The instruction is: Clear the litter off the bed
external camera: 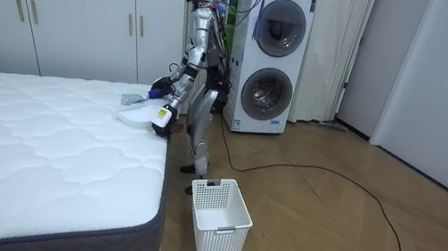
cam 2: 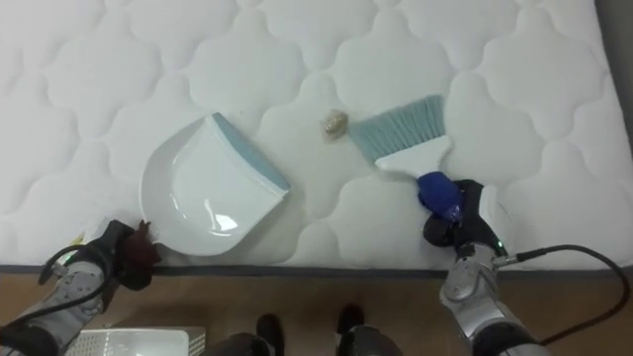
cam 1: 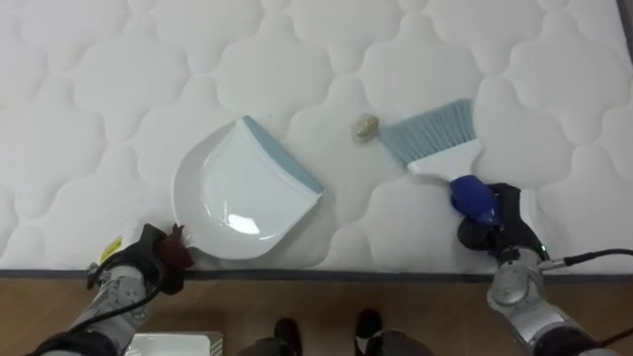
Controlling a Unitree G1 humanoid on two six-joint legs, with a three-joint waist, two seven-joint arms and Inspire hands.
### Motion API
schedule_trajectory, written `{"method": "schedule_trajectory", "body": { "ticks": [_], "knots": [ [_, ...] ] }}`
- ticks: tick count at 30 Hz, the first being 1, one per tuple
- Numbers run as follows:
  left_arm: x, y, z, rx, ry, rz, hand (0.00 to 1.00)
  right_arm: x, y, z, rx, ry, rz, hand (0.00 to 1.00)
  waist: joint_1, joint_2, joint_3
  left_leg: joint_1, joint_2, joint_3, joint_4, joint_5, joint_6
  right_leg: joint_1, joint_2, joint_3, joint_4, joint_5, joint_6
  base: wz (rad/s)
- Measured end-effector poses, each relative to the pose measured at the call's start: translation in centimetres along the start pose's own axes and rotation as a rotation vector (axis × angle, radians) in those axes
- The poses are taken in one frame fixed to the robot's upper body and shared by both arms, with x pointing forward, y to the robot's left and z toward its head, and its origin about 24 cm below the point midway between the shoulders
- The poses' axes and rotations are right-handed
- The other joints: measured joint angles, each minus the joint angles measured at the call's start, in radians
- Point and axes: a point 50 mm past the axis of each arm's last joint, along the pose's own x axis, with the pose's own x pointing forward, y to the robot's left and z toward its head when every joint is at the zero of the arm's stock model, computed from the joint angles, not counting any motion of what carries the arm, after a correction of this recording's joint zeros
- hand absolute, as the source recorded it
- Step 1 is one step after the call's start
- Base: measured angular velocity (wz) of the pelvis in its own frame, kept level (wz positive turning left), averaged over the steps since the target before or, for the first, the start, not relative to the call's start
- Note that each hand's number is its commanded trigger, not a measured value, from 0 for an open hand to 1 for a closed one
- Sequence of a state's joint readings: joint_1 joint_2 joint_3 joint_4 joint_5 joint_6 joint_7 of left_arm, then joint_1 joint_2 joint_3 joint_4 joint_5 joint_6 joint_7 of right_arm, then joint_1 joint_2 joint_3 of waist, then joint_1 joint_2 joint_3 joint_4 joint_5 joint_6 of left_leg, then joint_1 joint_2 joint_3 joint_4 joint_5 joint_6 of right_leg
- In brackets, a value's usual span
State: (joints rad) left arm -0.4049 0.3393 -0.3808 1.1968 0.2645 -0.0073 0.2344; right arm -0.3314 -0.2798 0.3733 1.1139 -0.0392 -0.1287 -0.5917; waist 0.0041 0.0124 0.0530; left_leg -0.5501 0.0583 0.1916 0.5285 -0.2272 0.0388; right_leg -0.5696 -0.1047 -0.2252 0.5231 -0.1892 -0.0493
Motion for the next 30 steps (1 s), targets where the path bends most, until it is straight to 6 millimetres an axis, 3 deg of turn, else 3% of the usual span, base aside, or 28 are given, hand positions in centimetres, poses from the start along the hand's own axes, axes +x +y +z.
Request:
{"method": "schedule_trajectory", "body": {
  "ticks": [20,22,25,28,30],
  "knots": [
    [0.1,0.4,0.3,0.019,-0.020,0.013,1.00,0.4,-0.3,0.2,-0.018,0.006,-0.001,1.00,0.002,-0.001,0.0015,-0.018,-0.001,0.000,0.003,0.001,0.002,-0.026,-0.002,0.006,0.015,-0.001,-0.001,0.00],
    [0.2,0.7,0.5,0.047,-0.031,0.018,1.00,0.6,-0.4,0.3,-0.032,0.004,0.004,1.00,0.002,-0.005,0.0038,-0.018,-0.003,-0.001,0.006,0.002,0.003,-0.027,-0.006,0.005,0.023,-0.004,-0.002,0.03],
    [0.5,1.5,1.3,0.098,-0.058,0.037,1.00,1.0,-0.9,0.3,-0.078,-0.005,0.018,1.00,0.001,-0.022,0.0147,-0.021,-0.014,-0.005,0.012,0.005,0.008,-0.034,-0.021,0.003,0.050,-0.016,0.000,0.12],
    [0.6,2.7,1.9,0.167,-0.107,0.075,1.00,1.8,-2.1,0.6,-0.129,-0.021,0.025,1.00,0.011,-0.038,0.0236,-0.045,-0.015,-0.007,0.032,0.005,0.009,-0.052,-0.027,-0.001,0.065,-0.016,0.001,0.06],
    [0.7,3.3,2.6,0.192,-0.143,0.096,1.00,2.5,-3.4,0.7,-0.151,-0.022,0.013,1.00,0.016,-0.043,0.0252,-0.072,-0.015,-0.007,0.051,0.002,0.014,-0.078,-0.032,-0.002,0.082,-0.015,0.001,0.02]
  ]
}}
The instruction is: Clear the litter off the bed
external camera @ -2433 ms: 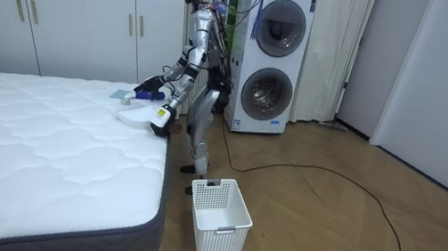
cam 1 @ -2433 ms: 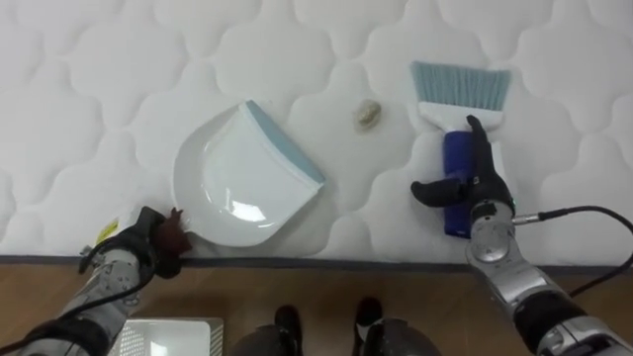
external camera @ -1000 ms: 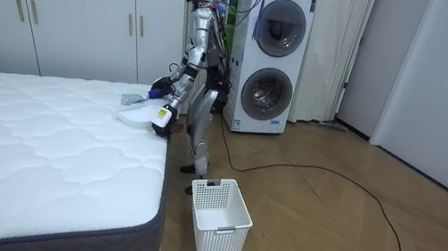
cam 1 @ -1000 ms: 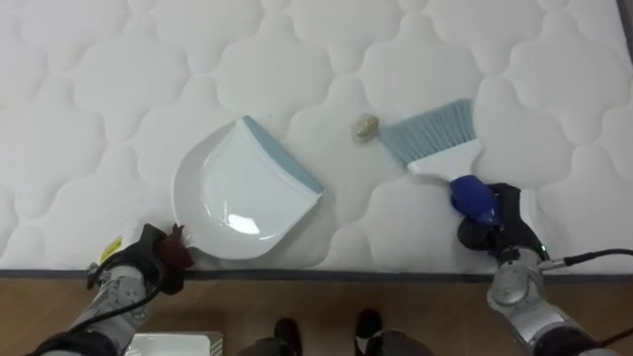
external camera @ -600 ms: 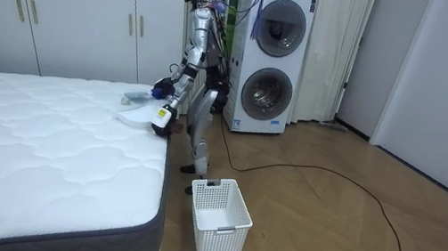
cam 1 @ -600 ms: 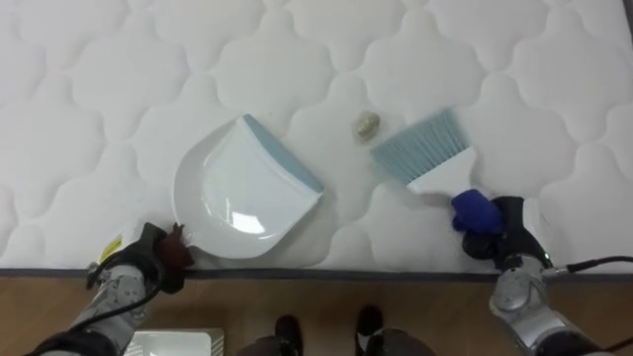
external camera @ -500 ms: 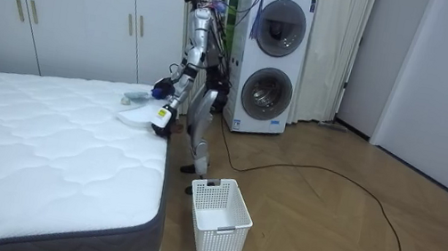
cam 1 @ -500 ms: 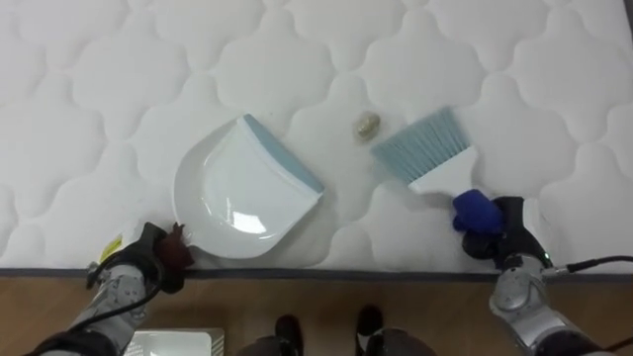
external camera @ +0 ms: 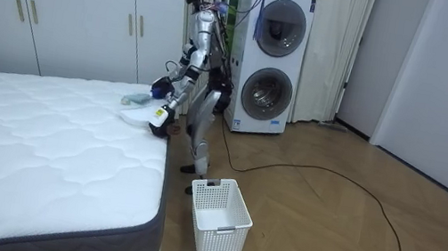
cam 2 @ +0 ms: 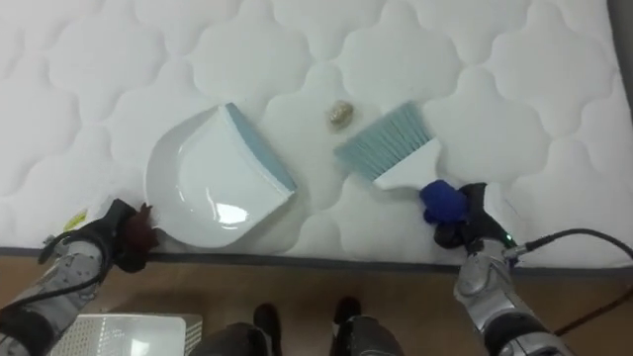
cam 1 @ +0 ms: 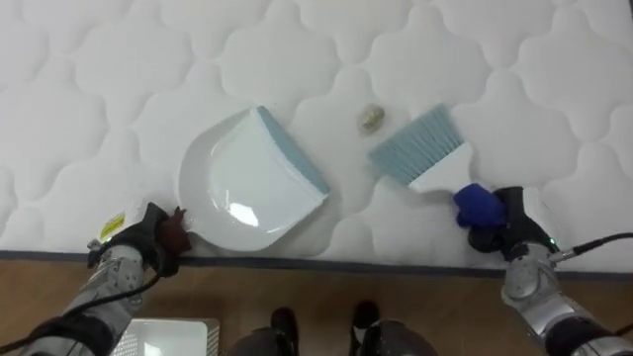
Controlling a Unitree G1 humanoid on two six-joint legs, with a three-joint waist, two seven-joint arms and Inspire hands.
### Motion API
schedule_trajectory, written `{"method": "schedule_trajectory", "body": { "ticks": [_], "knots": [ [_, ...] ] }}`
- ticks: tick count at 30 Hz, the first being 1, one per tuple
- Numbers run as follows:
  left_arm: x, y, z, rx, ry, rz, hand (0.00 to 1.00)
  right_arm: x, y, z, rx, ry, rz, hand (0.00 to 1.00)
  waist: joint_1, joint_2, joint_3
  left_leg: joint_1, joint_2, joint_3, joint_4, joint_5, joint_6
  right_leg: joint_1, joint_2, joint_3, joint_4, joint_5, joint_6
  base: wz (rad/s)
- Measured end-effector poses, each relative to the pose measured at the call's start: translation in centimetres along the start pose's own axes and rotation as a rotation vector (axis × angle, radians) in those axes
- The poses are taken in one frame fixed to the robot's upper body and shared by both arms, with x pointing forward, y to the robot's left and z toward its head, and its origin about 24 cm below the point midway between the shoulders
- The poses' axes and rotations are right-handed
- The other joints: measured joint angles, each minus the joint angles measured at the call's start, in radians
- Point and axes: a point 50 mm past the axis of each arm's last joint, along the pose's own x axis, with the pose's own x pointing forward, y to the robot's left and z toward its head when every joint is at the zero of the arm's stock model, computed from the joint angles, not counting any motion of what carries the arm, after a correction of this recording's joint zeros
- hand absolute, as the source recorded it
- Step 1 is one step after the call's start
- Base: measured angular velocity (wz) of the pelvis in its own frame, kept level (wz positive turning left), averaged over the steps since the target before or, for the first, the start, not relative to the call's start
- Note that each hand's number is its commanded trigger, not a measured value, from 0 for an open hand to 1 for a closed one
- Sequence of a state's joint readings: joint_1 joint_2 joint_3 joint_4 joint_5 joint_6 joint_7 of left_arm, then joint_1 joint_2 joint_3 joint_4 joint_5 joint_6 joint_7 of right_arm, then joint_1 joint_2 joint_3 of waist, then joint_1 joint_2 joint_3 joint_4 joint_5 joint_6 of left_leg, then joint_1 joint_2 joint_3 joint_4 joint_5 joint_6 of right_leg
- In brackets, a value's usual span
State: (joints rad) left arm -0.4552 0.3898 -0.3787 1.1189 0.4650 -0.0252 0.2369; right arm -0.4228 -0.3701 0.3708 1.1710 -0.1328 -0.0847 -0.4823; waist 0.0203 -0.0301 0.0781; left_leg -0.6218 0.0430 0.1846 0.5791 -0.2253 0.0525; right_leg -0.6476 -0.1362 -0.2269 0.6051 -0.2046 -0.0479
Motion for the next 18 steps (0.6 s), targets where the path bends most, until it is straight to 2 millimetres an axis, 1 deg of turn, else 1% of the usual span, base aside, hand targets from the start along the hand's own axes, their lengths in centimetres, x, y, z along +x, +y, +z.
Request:
{"method": "schedule_trajectory", "body": {
  "ticks": [1,2,3,4,6,7,9,10,11,12,13,15,16,18],
  "knots": [
    [0.3,0.6,0.6,0.032,-0.025,0.019,1.00,0.5,-1.1,-0.1,-0.055,-0.008,-0.014,1.00,0.013,-0.010,0.0021,-0.016,0.000,0.003,0.011,-0.002,0.004,-0.019,-0.001,0.005,0.015,0.000,0.000,-0.04],
    [0.3,0.9,0.7,0.056,-0.035,0.032,1.00,0.8,-1.7,0.0,-0.088,-0.018,-0.022,1.00,0.017,-0.016,0.0037,-0.020,0.000,0.005,0.013,-0.002,0.004,-0.026,-0.002,0.010,0.021,0.000,0.000,-0.05],
    [0.5,1.4,0.9,0.106,-0.052,0.057,1.00,1.4,-2.9,0.2,-0.146,-0.028,-0.048,1.00,0.022,-0.024,0.0037,-0.028,0.003,0.005,0.019,-0.003,0.005,-0.032,-0.001,0.009,0.024,0.001,-0.001,-0.03],
    [0.5,1.7,0.9,0.128,-0.058,0.070,1.00,1.6,-3.6,0.2,-0.173,-0.029,-0.065,1.00,0.025,-0.028,0.0036,-0.030,0.005,0.005,0.024,-0.004,0.007,-0.032,-0.001,0.006,0.025,0.002,-0.003,0.00],
    [0.5,2.7,0.8,0.206,-0.074,0.115,1.00,2.6,-6.1,0.6,-0.284,-0.039,-0.128,1.00,0.026,-0.056,0.0034,-0.034,0.012,0.004,0.029,-0.004,0.007,-0.031,0.003,-0.001,0.027,0.005,-0.008,0.00],
    [0.6,3.0,0.7,0.229,-0.076,0.128,1.00,2.8,-6.7,0.6,-0.306,-0.037,-0.141,1.00,0.024,-0.064,0.0038,-0.035,0.015,0.003,0.031,-0.004,0.006,-0.030,0.004,-0.004,0.026,0.006,-0.009,0.06],
    [0.5,4.1,0.5,0.319,-0.102,0.169,1.00,3.3,-9.0,0.8,-0.401,-0.035,-0.190,1.00,0.031,-0.093,0.0037,-0.050,0.034,-0.001,0.049,-0.006,0.003,-0.030,0.021,-0.012,0.016,0.014,-0.019,0.00],
    [0.5,4.3,0.5,0.353,-0.112,0.180,1.00,3.6,-10.0,0.8,-0.448,-0.029,-0.209,1.00,0.037,-0.103,0.0031,-0.051,0.038,-0.004,0.055,-0.008,0.000,-0.027,0.025,-0.016,0.015,0.016,-0.022,-0.05],
    [0.5,4.3,0.5,0.365,-0.115,0.184,1.00,3.7,-10.5,0.8,-0.471,-0.028,-0.216,1.00,0.039,-0.106,0.0026,-0.049,0.040,-0.004,0.056,-0.008,0.000,-0.024,0.026,-0.017,0.014,0.016,-0.023,-0.04],
    [0.5,4.3,0.6,0.385,-0.120,0.193,1.00,3.9,-11.4,1.1,-0.511,-0.030,-0.230,1.00,0.044,-0.109,0.0034,-0.045,0.045,-0.004,0.059,-0.008,0.000,-0.017,0.030,-0.021,0.007,0.020,-0.025,-0.09],
    [0.5,4.4,0.5,0.400,-0.116,0.205,1.00,4.1,-12.0,1.8,-0.545,-0.043,-0.243,1.00,0.047,-0.116,0.0044,-0.044,0.050,-0.004,0.058,-0.006,-0.002,-0.013,0.035,-0.022,0.000,0.026,-0.029,-0.07],
    [0.6,4.9,0.5,0.411,-0.112,0.222,1.00,4.4,-12.8,2.9,-0.593,-0.065,-0.273,1.00,0.045,-0.127,0.0092,-0.044,0.051,-0.006,0.054,-0.004,-0.006,-0.013,0.035,-0.027,-0.001,0.029,-0.033,0.04],
    [0.6,5.0,0.6,0.427,-0.116,0.229,1.00,4.5,-13.1,3.4,-0.624,-0.080,-0.287,1.00,0.046,-0.131,0.0082,-0.046,0.051,-0.009,0.055,-0.002,-0.008,-0.013,0.035,-0.030,-0.002,0.030,-0.034,0.08],
    [0.6,5.3,0.8,0.446,-0.124,0.237,1.00,4.6,-13.5,4.2,-0.676,-0.109,-0.305,1.00,0.045,-0.135,0.0094,-0.047,0.050,-0.012,0.054,-0.001,-0.011,-0.013,0.035,-0.033,-0.002,0.030,-0.035,0.05]
  ]
}}
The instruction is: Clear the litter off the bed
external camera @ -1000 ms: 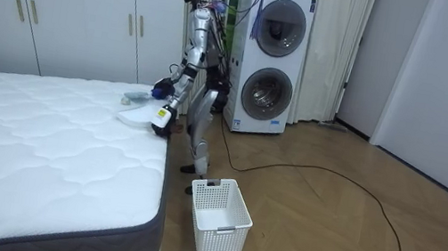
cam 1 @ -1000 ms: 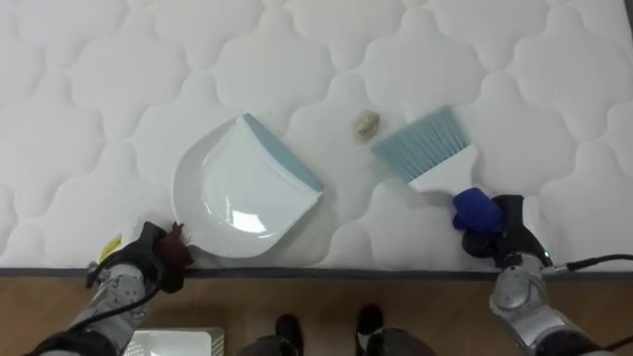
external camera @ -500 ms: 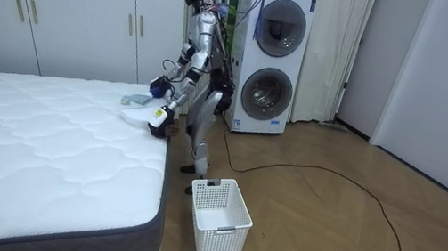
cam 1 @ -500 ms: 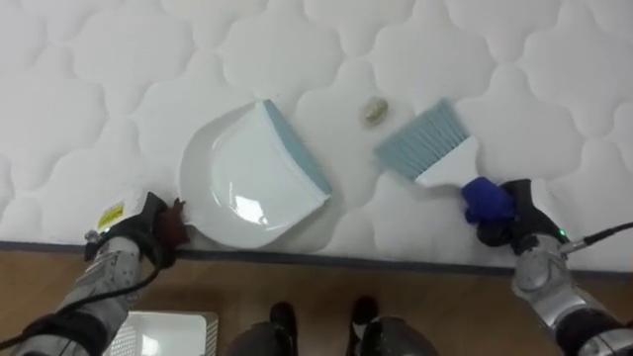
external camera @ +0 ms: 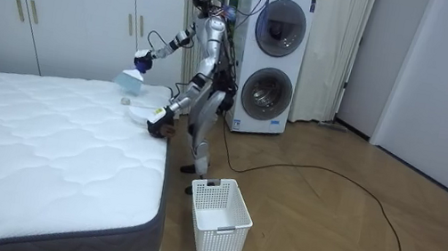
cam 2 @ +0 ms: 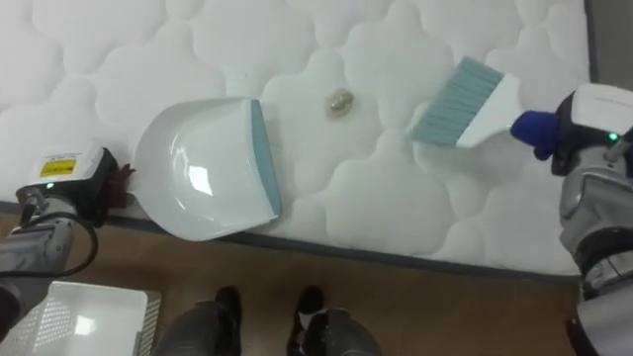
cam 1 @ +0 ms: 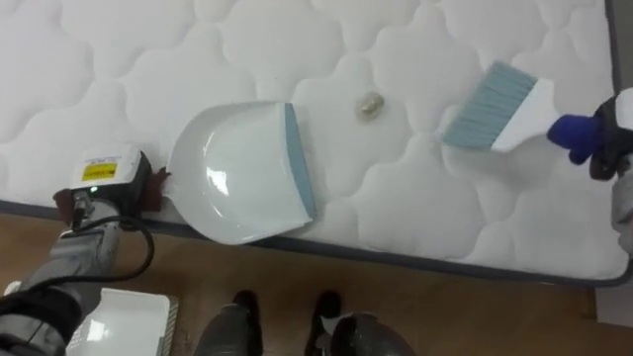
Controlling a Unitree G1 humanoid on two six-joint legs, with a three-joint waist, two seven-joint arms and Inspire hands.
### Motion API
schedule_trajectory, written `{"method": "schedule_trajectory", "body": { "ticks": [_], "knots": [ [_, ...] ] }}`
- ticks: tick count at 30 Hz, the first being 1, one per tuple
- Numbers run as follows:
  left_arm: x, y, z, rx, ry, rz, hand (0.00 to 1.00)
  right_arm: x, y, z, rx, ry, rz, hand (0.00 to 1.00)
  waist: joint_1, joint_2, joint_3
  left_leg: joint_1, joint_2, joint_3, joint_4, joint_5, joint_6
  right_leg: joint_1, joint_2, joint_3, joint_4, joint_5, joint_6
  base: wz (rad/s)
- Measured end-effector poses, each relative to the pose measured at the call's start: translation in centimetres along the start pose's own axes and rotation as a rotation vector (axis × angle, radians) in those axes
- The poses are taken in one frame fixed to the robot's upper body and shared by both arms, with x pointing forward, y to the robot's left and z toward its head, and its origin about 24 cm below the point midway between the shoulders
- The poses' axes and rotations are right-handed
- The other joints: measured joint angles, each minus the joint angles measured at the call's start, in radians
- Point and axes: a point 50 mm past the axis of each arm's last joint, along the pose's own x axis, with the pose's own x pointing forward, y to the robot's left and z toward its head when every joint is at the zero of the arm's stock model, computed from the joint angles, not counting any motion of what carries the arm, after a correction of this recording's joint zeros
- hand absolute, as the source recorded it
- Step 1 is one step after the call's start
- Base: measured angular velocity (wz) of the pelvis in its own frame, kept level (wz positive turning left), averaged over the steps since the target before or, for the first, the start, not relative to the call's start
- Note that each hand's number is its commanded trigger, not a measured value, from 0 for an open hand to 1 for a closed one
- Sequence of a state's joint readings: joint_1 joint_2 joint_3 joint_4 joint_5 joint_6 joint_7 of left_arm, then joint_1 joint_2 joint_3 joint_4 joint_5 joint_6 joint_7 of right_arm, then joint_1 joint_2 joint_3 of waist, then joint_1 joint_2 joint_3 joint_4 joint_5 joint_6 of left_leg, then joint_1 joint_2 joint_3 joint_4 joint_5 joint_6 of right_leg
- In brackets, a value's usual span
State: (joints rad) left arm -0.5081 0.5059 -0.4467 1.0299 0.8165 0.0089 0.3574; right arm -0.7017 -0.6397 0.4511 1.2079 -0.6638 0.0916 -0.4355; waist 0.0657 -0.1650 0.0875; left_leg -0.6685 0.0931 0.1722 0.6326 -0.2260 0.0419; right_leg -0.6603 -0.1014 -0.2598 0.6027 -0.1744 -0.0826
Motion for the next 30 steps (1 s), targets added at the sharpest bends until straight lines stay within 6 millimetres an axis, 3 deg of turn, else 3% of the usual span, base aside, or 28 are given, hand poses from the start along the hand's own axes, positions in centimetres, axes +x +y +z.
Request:
{"method": "schedule_trajectory", "body": {
  "ticks": [7,13,19,24,30],
  "knots": [
    [0.1,0.5,-0.5,0.051,-0.005,0.030,1.00,0.6,-1.3,0.7,-0.233,-0.075,-0.065,1.00,0.021,-0.038,-0.0024,0.001,0.003,-0.004,-0.011,0.004,-0.005,0.004,0.007,-0.004,-0.015,0.002,-0.004,0.00],
    [-0.1,0.1,-0.9,0.069,0.014,0.018,1.00,0.9,-2.2,2.0,-0.392,-0.157,-0.115,1.00,0.039,-0.053,0.0014,0.036,0.016,0.004,-0.016,0.002,-0.010,0.041,0.021,-0.001,-0.034,0.003,-0.005,-0.06],
    [-0.1,0.0,-1.0,0.089,0.020,0.013,1.00,1.2,-3.7,4.3,-0.536,-0.264,-0.210,1.00,0.052,-0.056,0.0027,0.057,0.023,0.001,-0.031,0.005,-0.017,0.077,0.038,-0.014,-0.078,0.018,-0.013,-0.01],
    [0.0,0.1,-1.0,0.088,0.025,-0.003,1.00,0.7,-4.7,7.3,-0.602,-0.387,-0.310,1.00,0.057,-0.058,0.0023,0.068,0.018,-0.018,-0.055,0.010,-0.025,0.096,0.045,-0.027,-0.111,0.025,-0.013,0.06],
    [0.3,0.6,-0.7,0.069,0.018,-0.001,1.00,0.2,-4.5,9.2,-0.683,-0.461,-0.357,1.00,0.069,-0.057,0.0015,0.052,0.022,-0.036,-0.048,0.012,-0.030,0.099,0.053,-0.043,-0.129,0.026,-0.014,0.04]
  ]
}}
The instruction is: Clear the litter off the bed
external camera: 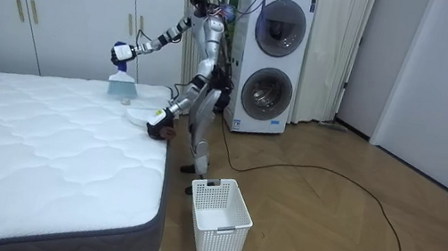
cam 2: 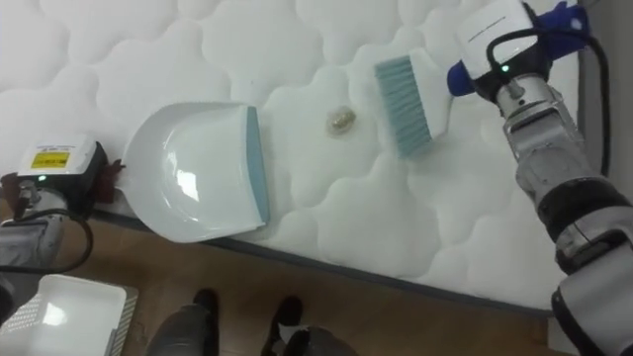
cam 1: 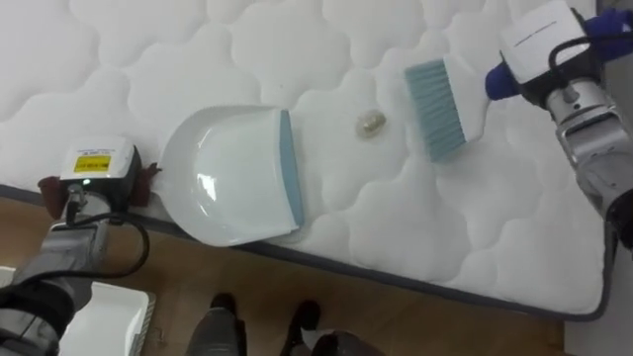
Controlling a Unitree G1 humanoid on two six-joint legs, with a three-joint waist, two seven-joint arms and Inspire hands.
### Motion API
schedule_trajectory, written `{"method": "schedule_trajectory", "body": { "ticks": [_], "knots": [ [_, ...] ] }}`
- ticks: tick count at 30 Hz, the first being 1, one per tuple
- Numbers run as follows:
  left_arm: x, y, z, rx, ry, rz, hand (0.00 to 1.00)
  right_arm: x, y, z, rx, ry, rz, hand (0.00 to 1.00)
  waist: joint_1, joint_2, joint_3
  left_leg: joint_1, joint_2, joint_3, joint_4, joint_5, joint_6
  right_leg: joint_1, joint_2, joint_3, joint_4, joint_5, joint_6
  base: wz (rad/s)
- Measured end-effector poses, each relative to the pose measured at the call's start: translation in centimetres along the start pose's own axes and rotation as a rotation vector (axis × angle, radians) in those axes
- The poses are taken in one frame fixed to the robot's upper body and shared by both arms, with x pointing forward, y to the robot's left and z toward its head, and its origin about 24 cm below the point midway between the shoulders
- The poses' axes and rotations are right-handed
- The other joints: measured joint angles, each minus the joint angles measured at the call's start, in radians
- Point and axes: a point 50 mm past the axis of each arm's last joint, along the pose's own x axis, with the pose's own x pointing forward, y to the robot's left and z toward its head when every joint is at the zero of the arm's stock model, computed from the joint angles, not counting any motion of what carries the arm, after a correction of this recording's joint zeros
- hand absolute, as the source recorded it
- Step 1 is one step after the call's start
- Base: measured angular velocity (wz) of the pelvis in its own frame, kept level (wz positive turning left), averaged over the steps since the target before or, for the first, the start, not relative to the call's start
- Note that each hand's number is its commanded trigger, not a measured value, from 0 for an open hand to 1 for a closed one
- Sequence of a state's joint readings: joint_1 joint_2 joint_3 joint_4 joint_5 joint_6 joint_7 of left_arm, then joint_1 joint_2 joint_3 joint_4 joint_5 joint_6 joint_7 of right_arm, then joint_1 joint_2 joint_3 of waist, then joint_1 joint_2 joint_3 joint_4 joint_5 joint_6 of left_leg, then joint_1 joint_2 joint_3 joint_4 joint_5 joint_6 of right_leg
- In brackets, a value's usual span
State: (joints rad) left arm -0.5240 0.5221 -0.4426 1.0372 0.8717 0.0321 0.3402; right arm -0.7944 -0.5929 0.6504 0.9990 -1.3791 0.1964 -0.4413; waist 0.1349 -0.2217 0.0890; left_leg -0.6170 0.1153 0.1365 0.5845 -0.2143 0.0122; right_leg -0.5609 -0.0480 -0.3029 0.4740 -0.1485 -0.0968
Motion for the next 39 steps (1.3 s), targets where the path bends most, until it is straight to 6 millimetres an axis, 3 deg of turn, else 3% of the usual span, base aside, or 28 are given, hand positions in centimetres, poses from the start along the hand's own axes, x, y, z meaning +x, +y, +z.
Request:
{"method": "schedule_trajectory", "body": {
  "ticks": [2,7,13,20,28,32,36,39],
  "knots": [
    [0.1,0.2,0.0,-0.018,0.004,-0.002,1.00,0.1,-0.3,0.6,0.000,-0.015,-0.005,1.00,0.007,0.000,0.0000,-0.003,0.011,0.000,0.000,-0.001,-0.001,0.002,0.007,-0.002,-0.012,0.006,-0.001,0.00],
    [0.3,0.4,0.1,-0.029,0.006,-0.025,1.00,0.5,-1.2,2.0,0.007,-0.048,-0.024,1.00,0.006,0.006,0.0000,-0.005,0.009,-0.003,-0.003,-0.001,-0.002,0.002,0.005,-0.014,-0.011,0.007,-0.002,0.01],
    [0.4,0.2,0.0,-0.052,0.022,-0.089,1.00,0.3,-1.4,3.0,0.015,-0.078,-0.008,1.00,0.003,0.033,-0.0019,0.001,-0.006,-0.002,-0.003,-0.001,-0.001,0.001,-0.016,-0.034,0.010,-0.002,-0.003,0.00],
    [0.5,0.4,0.1,-0.051,0.028,-0.124,1.00,0.1,-1.0,2.6,0.002,-0.045,0.012,1.00,0.003,0.074,-0.0039,-0.016,-0.008,-0.015,0.009,-0.001,0.000,-0.005,-0.020,-0.057,0.009,-0.003,-0.003,0.04],
    [0.4,-0.2,-0.6,-0.038,0.093,-0.209,1.00,-1.4,1.4,2.6,-0.033,-0.033,0.096,1.00,0.012,0.105,-0.0098,-0.017,-0.010,-0.008,0.003,-0.001,0.000,-0.011,-0.023,-0.055,0.013,-0.005,-0.004,0.00],
    [0.2,-0.6,-1.0,-0.029,0.120,-0.235,1.00,-2.2,2.3,2.9,-0.042,-0.045,0.136,1.00,0.011,0.124,-0.0084,-0.020,-0.012,-0.009,0.007,-0.001,0.000,-0.013,-0.024,-0.056,0.015,-0.007,-0.003,0.01],
    [0.1,-0.7,-1.1,-0.020,0.135,-0.238,1.00,-2.6,2.9,2.8,-0.061,-0.027,0.163,1.00,0.011,0.154,-0.0098,-0.026,-0.025,-0.009,0.013,-0.001,0.000,-0.033,-0.042,-0.051,0.052,-0.025,0.000,0.06],
    [0.2,-0.6,-1.1,-0.017,0.140,-0.233,1.00,-2.7,3.2,2.6,-0.065,-0.016,0.170,1.00,0.010,0.158,-0.0097,-0.041,-0.027,-0.009,0.022,-0.001,0.000,-0.051,-0.050,-0.054,0.076,-0.035,-0.004,0.04]
  ]
}}
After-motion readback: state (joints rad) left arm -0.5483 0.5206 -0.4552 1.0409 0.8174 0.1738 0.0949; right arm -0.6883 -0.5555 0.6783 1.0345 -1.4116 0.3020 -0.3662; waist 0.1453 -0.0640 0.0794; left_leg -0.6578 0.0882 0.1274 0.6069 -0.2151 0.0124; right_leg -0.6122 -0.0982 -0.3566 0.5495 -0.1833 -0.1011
